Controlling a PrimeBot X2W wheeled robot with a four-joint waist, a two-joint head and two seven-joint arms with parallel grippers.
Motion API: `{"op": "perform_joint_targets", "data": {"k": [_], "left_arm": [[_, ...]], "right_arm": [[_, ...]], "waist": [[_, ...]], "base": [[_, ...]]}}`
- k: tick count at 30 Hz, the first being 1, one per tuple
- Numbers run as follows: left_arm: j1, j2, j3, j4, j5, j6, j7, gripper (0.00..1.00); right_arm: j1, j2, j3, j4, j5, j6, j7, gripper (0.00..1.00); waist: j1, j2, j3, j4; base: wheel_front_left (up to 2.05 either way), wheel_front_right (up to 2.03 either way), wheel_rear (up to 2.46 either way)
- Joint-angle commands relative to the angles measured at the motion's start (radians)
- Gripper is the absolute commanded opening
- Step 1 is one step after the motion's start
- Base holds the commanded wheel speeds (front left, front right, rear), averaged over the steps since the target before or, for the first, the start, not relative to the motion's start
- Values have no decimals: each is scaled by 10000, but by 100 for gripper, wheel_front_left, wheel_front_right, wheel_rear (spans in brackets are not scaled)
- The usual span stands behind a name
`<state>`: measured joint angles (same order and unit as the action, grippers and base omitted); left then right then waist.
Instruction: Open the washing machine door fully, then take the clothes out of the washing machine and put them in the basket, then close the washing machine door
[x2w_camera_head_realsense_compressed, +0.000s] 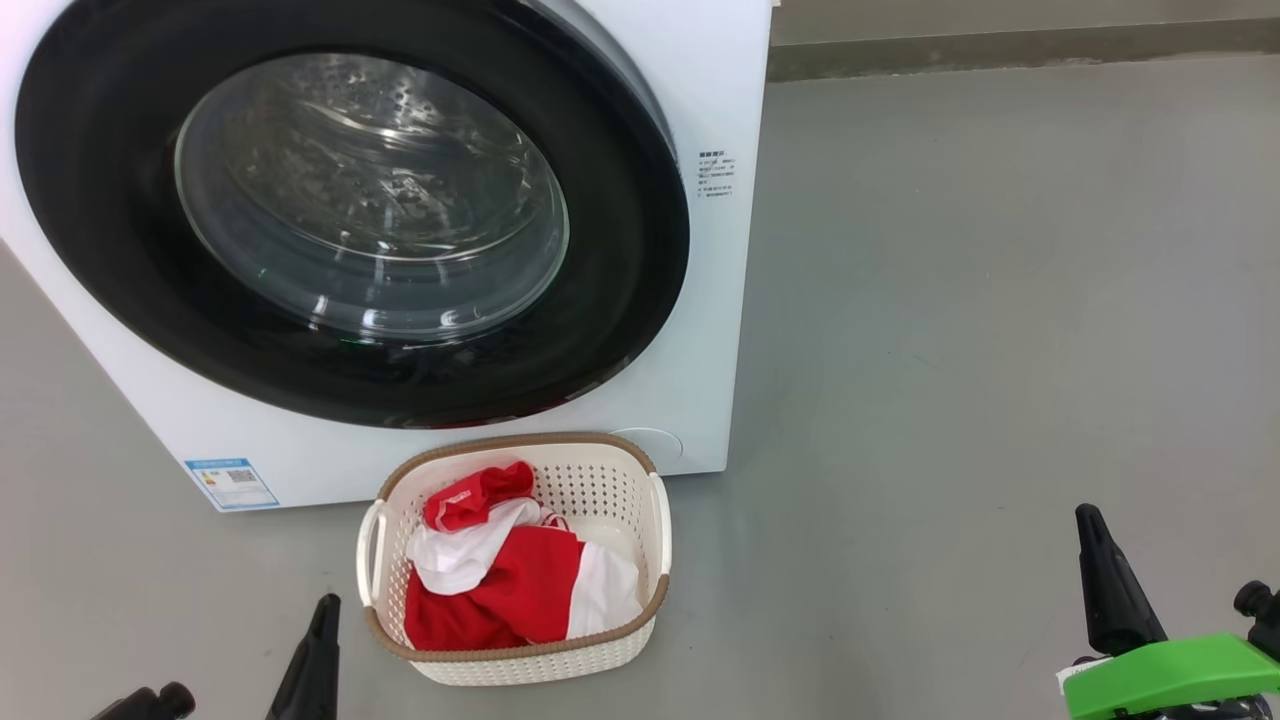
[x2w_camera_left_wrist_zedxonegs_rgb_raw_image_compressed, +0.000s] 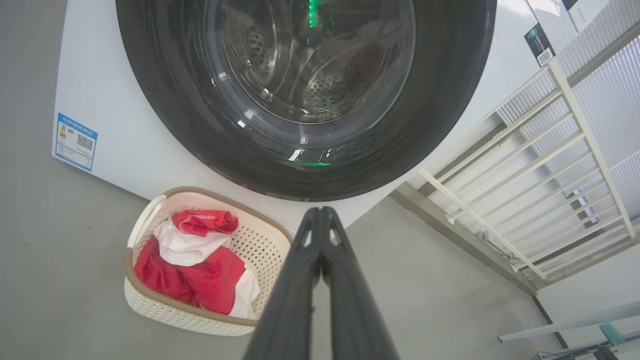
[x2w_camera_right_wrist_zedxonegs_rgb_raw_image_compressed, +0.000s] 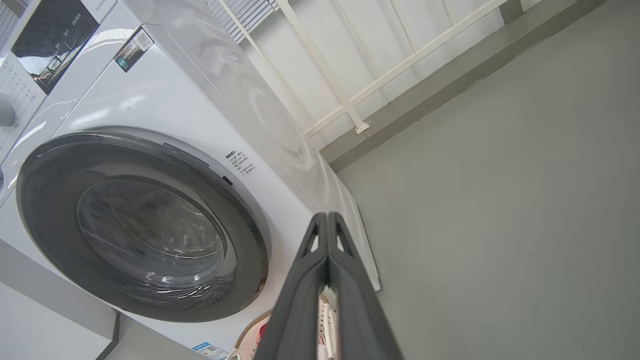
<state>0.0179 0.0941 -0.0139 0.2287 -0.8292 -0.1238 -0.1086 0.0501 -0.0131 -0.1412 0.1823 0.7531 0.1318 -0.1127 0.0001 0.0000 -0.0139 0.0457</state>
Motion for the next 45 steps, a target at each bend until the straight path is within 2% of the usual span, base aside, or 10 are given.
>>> {"op": "perform_joint_targets", "data": {"k": [1,45], "left_arm": [[-444,56,248,-195,-324,-28,70,0],[-930,-218,839,19,-4826,-52,1337,0]], "right_arm": [[-573,-178,111,-201,356,-5,103,0],[-1177,-294,208,294,5274,-9,1396,0]], "waist": [[-1,0,5,-12],[-1,0,104,-279]], "base": [[0,0,0],[0,0,0]]}}
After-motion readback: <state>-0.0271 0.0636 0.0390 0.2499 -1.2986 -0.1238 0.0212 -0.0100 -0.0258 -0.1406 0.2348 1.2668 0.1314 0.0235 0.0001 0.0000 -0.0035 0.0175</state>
